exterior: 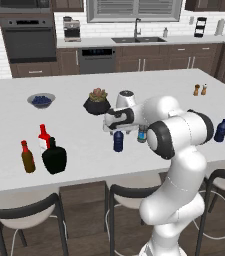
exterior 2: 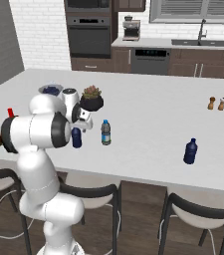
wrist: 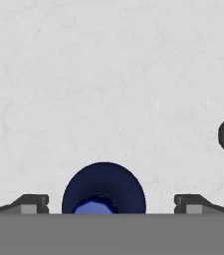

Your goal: Move the plastic bottles in the middle to the plastics group, and the glass bottles in the middle to the glass group.

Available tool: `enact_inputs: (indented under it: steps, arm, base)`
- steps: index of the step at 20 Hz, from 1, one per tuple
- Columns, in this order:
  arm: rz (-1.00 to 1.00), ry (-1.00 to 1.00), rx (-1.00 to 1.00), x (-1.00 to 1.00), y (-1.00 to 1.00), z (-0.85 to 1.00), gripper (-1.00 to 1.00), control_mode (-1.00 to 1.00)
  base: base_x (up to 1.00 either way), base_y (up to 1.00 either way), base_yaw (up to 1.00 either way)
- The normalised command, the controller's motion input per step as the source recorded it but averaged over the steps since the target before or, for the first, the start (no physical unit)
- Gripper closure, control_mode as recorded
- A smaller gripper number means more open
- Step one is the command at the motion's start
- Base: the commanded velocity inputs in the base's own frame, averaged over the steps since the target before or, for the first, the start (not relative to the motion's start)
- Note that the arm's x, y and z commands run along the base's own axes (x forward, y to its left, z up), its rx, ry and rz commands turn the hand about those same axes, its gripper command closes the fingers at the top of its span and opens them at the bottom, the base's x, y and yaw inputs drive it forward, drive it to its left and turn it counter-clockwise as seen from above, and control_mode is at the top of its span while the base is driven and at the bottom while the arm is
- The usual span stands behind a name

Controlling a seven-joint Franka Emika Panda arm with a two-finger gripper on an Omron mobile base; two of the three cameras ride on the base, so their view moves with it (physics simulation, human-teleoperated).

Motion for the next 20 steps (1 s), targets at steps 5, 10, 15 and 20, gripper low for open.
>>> enact_inputs:
  steps: [5, 10, 15, 20]
  arm:
    - [0.00, 0.00, 0.00, 0.05, 0.05, -0.12, -1.00, -1.00]
    - [0.00, 0.00, 0.00, -0.06, 0.05, -0.20, 1.00, -1.00]
    - [0.00, 0.00, 0.00, -0.23, -0.02, -0.17, 1.00, -1.00]
    - [0.03, 0.00, 0.14, -0.45, -0.17, 0.19, 1.00, -1.00]
  base:
    - [0.00, 0.00, 0.00]
    - [0.00, 0.00, 0.00]
    - [0.00, 0.00, 0.00]
    - [0.00, 0.00, 0.00]
